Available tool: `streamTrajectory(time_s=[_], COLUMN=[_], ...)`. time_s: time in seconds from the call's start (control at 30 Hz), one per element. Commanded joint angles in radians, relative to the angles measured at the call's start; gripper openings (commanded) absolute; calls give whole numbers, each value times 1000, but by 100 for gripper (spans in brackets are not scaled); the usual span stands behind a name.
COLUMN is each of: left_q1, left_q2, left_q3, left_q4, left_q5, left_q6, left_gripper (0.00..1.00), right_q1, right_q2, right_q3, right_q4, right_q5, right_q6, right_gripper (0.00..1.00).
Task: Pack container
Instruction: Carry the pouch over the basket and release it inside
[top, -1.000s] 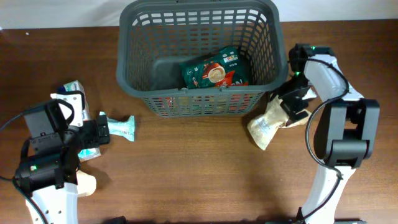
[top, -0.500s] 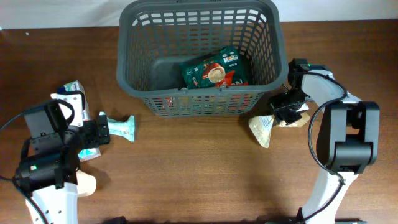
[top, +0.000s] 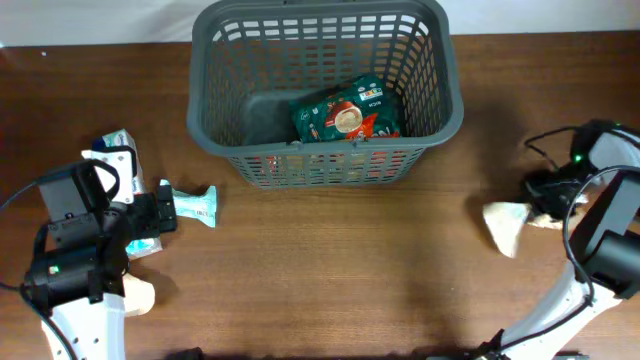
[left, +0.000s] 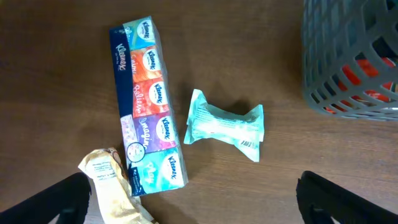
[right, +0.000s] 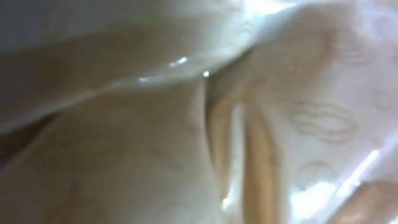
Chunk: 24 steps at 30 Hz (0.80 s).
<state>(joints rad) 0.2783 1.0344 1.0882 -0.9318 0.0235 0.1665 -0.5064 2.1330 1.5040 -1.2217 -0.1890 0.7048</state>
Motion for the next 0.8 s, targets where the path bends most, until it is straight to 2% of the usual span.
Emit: streamTrajectory(time_s=[0.0,0.17,0.23,0.27,0.3,0.33,0.4,0.47,0.5,0.63,0.67,0.77], left_q1=[4,4,4,4,4,4,4,4,4,4,4,4], left_q2=[1,0,0,0,0,0,0,0,0,-15,-32,-82], left_q3=[-8,-8,-8,-8,-8,-8,-8,-8,-8,-8,-8,-8], left_q4=[0,0,0,2,3,3,4,5,5,3,2,-5], left_q5=[15,15,16,16,16,17,27,31,47,60,60,60], left_q6=[23,23,23,23,23,23,23,23,23,23,23,23], left_gripper=[94,92,91,90,89,84,79,72,67,63,62,62], right_q1=[-18,-10,-4,5,9,22,63,117,192,459,554,697], right_q2=[3,3,3,3,3,3,3,3,3,6,6,7], right_q3=[233,684,891,1084,1135,1252,1428,1531,1603,1629,1601,1515], right_q4=[-100,-284,-336,-374,-384,-406,-427,-430,-430,-472,-475,-473], right_q5=[116,90,33,-49,-75,-137,-261,-339,-378,-381,-380,-371], right_q6=[-264,-460,-527,-584,-599,-628,-655,-668,-685,-801,-825,-905], right_gripper=[4,3,3,3,3,4,3,4,4,4,3,3])
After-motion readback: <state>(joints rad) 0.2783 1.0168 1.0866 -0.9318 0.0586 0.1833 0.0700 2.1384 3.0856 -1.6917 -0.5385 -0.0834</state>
